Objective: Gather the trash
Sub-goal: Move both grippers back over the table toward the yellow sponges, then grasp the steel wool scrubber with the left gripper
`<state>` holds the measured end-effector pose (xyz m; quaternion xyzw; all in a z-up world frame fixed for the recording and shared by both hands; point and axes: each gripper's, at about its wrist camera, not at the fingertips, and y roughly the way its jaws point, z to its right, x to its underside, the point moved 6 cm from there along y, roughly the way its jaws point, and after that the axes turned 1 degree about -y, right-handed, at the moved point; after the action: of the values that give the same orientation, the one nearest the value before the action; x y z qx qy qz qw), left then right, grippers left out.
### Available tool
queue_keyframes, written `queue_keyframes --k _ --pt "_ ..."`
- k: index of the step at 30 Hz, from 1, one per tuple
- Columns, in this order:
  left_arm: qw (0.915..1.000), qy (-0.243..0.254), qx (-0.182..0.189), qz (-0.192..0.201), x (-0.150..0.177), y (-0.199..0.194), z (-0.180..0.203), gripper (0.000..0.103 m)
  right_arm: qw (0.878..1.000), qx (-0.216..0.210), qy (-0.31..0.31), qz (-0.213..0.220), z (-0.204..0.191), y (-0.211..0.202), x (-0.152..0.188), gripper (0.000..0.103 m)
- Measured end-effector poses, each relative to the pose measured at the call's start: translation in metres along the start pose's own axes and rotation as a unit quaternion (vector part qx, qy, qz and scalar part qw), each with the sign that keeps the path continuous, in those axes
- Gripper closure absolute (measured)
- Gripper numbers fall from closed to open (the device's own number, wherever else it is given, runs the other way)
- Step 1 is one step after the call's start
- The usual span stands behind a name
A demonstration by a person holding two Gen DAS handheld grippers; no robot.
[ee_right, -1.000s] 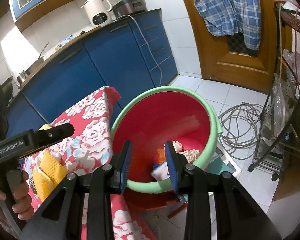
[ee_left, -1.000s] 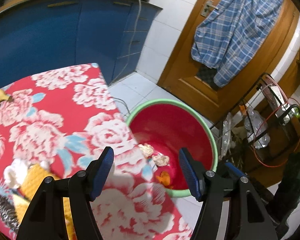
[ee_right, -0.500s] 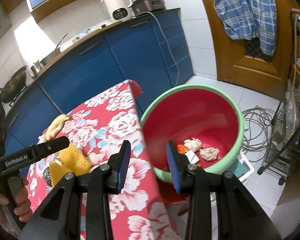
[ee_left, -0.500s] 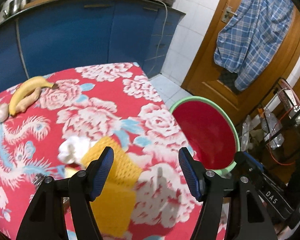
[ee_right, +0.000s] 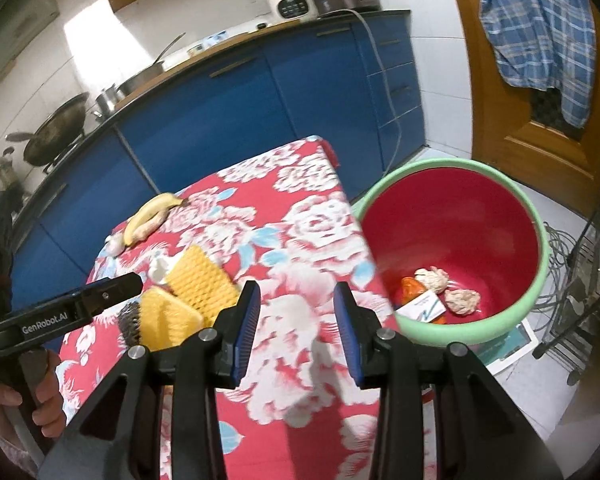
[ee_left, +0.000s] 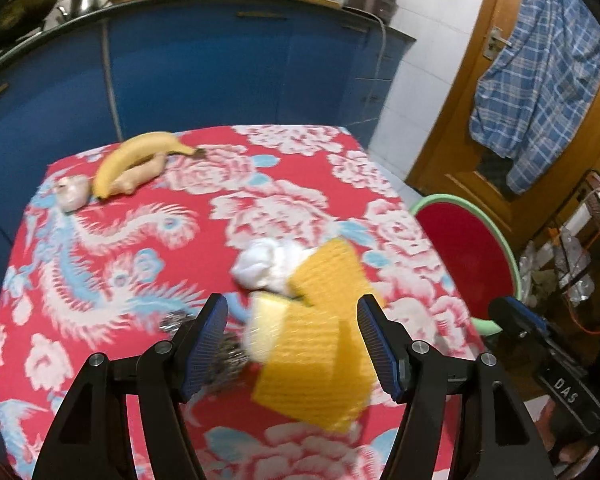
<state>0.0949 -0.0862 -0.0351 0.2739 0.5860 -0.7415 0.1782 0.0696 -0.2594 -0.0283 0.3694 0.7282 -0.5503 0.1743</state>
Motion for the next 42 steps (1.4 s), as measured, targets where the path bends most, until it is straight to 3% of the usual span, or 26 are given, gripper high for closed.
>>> queue_keyframes --k 13,25,27,29,31,42 --pt "0.9981 -0.045 -0.035 -0.022 0.024 0.014 -0.054 0.034 0.999 -0.015 -0.027 -0.02 -0.037 0.014 0.011 0.062" --pt "0.9969 -0.07 -0.012 -0.034 0.034 0.031 -0.068 0.035 0.998 -0.019 -0.04 -0.036 -0.052 0.023 0.018 0.062" --pt "0.9967 -0.074 -0.004 -0.033 0.035 0.032 -0.068 0.039 0.998 -0.02 -0.042 -0.037 -0.055 0.024 0.019 0.062" --pt "0.9958 -0.082 0.017 -0.037 0.036 0.034 -0.067 0.053 0.998 -0.021 -0.044 -0.038 -0.057 0.024 0.02 0.062" --pt "0.9944 -0.091 0.036 -0.041 0.038 0.035 -0.066 0.059 0.998 -0.024 -0.046 -0.04 -0.06 0.025 0.021 0.062" --pt "0.9957 -0.089 0.021 -0.017 0.036 0.017 -0.076 0.063 0.995 -0.051 -0.06 -0.054 -0.08 0.032 0.027 0.06"
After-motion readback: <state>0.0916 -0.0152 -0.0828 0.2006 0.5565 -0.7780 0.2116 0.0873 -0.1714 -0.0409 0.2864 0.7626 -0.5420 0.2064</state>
